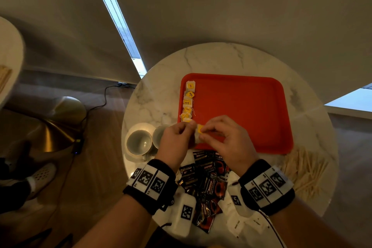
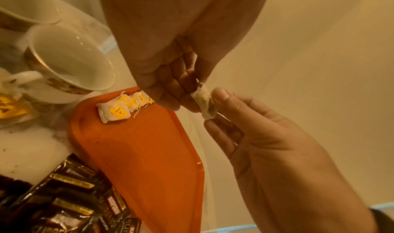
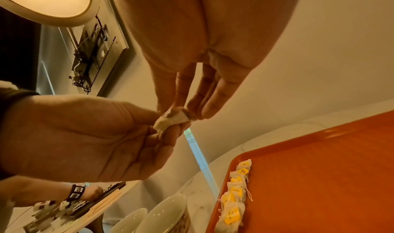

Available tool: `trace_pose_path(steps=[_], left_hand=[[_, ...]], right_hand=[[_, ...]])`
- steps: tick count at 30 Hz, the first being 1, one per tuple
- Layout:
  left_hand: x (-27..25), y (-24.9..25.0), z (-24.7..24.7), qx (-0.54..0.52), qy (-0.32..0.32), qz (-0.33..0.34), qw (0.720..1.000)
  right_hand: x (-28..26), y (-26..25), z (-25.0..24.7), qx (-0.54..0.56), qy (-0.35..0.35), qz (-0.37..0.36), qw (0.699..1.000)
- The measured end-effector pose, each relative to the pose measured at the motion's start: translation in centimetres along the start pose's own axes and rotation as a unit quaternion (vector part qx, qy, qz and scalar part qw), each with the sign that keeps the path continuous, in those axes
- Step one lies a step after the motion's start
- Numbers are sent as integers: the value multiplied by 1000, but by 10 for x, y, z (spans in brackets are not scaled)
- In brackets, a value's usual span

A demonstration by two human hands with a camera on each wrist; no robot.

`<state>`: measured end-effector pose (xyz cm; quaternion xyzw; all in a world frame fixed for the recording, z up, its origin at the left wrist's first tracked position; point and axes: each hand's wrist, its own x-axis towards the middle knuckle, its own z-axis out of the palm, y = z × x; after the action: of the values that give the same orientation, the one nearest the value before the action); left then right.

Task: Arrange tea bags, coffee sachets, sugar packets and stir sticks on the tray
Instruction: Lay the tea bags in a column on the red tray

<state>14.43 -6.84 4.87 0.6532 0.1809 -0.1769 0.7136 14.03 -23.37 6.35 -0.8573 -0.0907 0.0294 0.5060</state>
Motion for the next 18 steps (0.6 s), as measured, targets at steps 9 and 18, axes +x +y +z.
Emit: trace_pose_path(steps=[9, 18], left_hand=[[3, -5, 2, -18, -16, -26, 999], [10, -49, 18, 172, 30, -23, 984]], right_hand=[[3, 17, 1, 37, 1, 150, 988], [28, 70, 27, 154, -35, 332, 930]])
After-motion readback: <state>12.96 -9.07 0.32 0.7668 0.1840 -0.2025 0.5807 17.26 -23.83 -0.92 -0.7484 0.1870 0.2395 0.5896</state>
